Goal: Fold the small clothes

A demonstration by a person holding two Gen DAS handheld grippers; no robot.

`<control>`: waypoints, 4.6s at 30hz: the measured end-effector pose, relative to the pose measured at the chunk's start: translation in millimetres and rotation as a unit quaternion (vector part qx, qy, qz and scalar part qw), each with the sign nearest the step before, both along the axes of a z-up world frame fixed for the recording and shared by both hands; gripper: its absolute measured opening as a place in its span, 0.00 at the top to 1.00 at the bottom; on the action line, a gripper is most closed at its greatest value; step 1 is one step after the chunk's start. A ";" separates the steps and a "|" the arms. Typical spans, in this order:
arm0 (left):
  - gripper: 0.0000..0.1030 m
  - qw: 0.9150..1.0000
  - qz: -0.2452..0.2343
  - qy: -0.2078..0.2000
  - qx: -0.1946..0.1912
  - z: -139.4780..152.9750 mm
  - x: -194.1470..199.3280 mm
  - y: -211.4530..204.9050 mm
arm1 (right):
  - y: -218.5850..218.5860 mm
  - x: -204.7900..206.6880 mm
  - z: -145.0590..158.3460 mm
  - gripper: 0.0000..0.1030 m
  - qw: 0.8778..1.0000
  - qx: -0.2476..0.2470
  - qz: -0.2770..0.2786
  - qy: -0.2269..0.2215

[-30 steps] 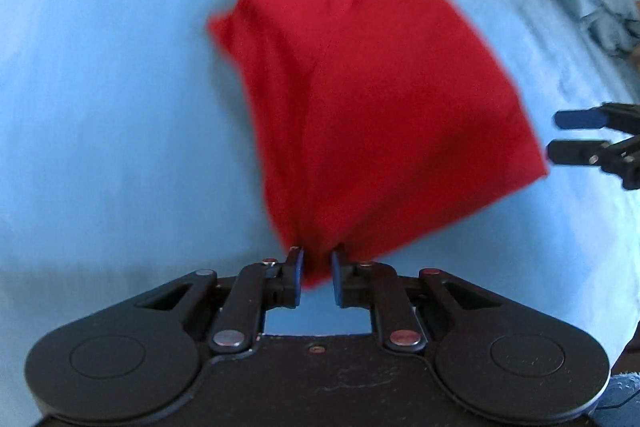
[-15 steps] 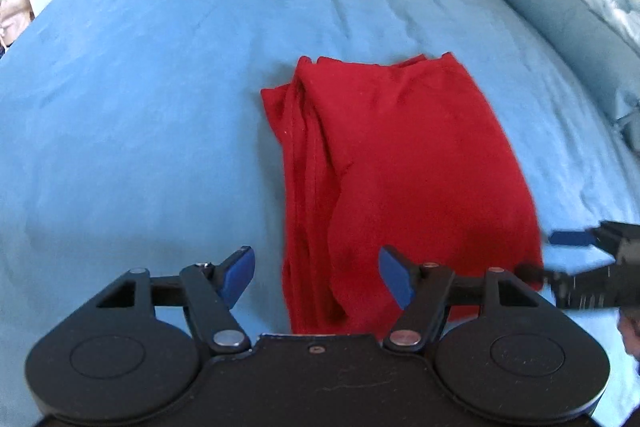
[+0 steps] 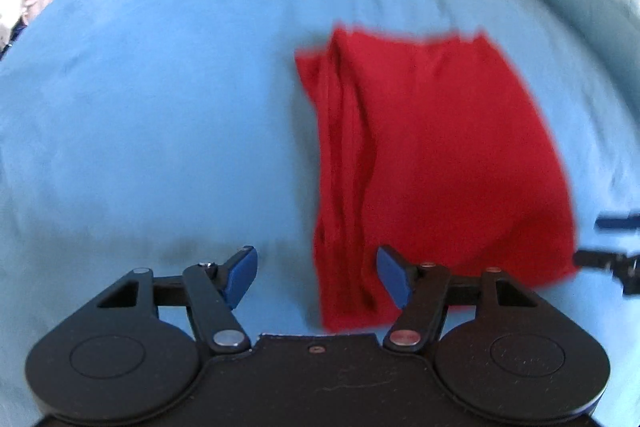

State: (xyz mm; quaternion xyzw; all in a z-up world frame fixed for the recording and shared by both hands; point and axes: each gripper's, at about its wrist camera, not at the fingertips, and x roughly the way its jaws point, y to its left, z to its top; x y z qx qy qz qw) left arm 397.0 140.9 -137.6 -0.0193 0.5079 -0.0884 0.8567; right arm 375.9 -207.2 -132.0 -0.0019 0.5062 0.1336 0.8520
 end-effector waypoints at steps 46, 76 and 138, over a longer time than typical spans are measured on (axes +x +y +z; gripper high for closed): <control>0.80 0.990 -0.045 0.012 -0.131 26.3 72.2 -47.8 | -3.0 72.6 40.8 0.63 0.983 0.167 -0.072 -0.026; 0.20 0.983 -0.115 -0.144 0.020 -10.1 -119.2 -154.3 | -130.0 -113.8 3.6 0.05 0.985 0.125 -0.046 -0.106; 0.00 0.979 0.002 -0.195 0.053 142.8 -381.6 -134.4 | -52.0 -406.7 155.4 0.00 0.970 -0.076 -0.189 -0.131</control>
